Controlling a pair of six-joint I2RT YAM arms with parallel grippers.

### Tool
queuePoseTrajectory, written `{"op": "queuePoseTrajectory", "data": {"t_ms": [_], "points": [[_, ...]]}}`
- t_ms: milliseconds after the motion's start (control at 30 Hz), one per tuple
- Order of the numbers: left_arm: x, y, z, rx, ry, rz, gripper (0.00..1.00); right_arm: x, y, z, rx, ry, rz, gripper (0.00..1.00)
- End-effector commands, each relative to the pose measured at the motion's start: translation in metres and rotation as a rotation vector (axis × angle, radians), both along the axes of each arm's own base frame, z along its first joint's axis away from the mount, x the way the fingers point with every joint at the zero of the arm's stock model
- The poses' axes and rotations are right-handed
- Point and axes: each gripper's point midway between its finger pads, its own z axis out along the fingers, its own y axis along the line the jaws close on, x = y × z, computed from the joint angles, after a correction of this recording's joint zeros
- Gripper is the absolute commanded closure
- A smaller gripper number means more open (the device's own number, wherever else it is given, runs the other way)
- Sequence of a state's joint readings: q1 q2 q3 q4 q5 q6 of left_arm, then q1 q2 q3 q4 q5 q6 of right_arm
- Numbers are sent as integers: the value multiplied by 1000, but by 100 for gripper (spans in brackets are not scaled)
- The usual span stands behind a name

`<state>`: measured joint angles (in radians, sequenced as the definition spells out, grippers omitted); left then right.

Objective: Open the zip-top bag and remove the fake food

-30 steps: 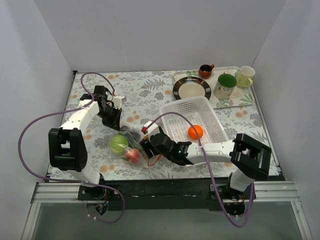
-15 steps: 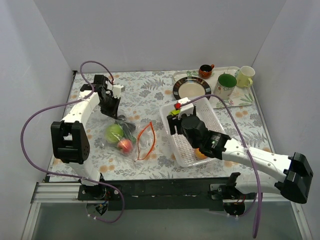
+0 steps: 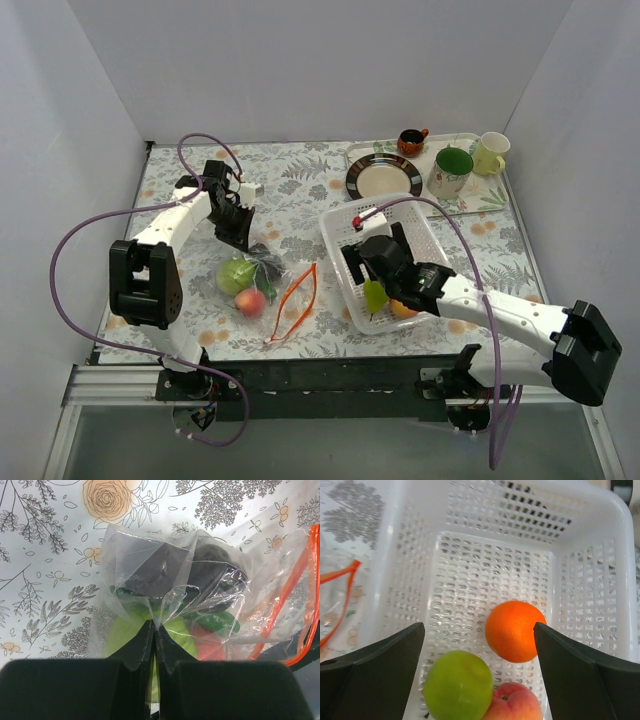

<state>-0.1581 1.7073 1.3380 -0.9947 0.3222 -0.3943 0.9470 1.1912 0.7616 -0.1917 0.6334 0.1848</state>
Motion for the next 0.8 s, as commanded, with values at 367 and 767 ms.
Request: {"op": "queuePoseTrajectory", "data": {"t_ms": [367,767], "points": [[0,17,-24,89,-21,19,99,-101,154,17,122,-111,531,19],[-1,19,-30,102,-12,11,99,-91,214,-38,114,-65,633,27]]}}
